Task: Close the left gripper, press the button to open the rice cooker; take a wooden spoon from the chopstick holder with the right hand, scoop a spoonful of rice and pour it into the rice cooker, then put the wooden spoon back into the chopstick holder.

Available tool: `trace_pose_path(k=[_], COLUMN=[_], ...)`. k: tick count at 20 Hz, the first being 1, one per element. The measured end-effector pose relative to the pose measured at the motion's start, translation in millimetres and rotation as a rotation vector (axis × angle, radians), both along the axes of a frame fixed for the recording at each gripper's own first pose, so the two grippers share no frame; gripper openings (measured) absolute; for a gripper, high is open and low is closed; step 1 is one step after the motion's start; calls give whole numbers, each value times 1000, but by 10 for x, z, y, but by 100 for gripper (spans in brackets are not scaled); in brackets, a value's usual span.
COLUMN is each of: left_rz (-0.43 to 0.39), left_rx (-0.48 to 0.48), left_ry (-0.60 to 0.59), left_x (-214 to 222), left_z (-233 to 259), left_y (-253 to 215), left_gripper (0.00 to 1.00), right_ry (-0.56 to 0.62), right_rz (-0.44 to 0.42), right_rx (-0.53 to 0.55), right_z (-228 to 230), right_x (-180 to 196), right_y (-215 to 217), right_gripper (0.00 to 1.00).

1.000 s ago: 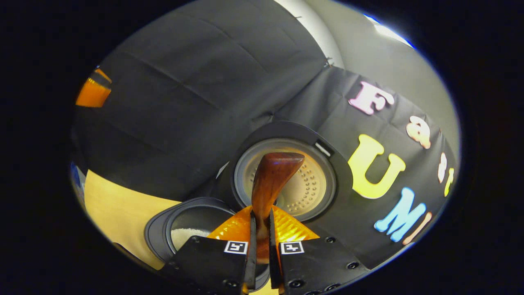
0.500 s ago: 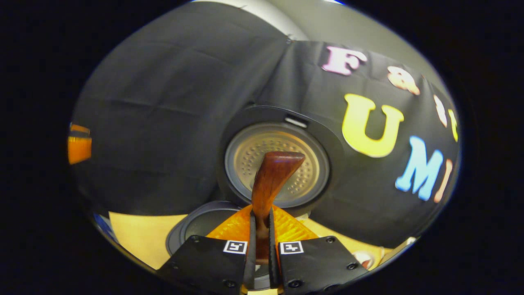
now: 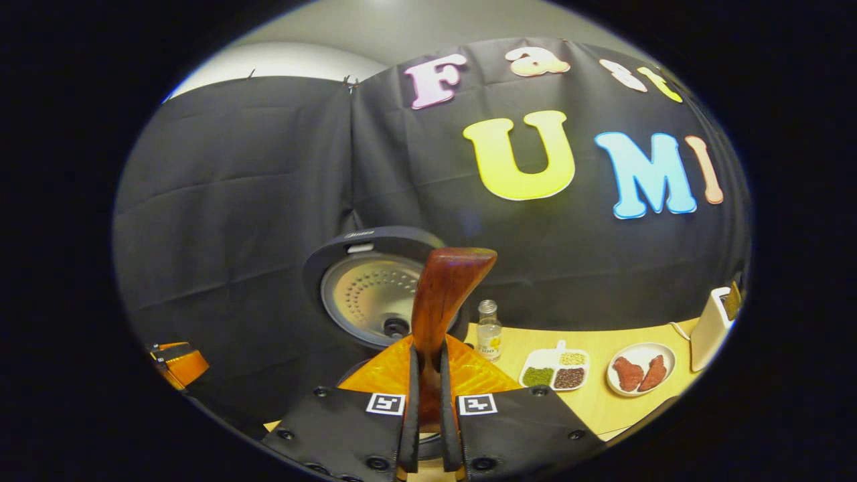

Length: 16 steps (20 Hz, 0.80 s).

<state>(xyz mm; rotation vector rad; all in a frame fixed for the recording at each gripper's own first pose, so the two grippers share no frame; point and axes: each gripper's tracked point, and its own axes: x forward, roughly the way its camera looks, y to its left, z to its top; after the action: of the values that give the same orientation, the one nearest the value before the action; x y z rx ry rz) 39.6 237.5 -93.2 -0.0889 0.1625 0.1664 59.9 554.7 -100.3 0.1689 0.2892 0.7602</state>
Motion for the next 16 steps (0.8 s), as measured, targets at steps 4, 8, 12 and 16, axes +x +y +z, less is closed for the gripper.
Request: trace_pose_path(k=[4,8,12,16], left_rz=[-72,-150,-218,-270], left_rx=[6,-3,-1,-9], left_ry=[-9,-34,-54,-66], left_x=[126,230,317,358], left_z=[83,245,362,401], left_y=[-331,-765,-1150,-1477], left_gripper=[80,83,83,83], right_ry=[-1,33,62,67], right_rz=[-106,-235,-340,-423], right_rx=[18,7,8,-8], right_z=[42,-55,-132,-165], right_x=[168,305,378,356], right_y=[-578,-1313,-1952,-2524], right_gripper=[12,15,12,15])
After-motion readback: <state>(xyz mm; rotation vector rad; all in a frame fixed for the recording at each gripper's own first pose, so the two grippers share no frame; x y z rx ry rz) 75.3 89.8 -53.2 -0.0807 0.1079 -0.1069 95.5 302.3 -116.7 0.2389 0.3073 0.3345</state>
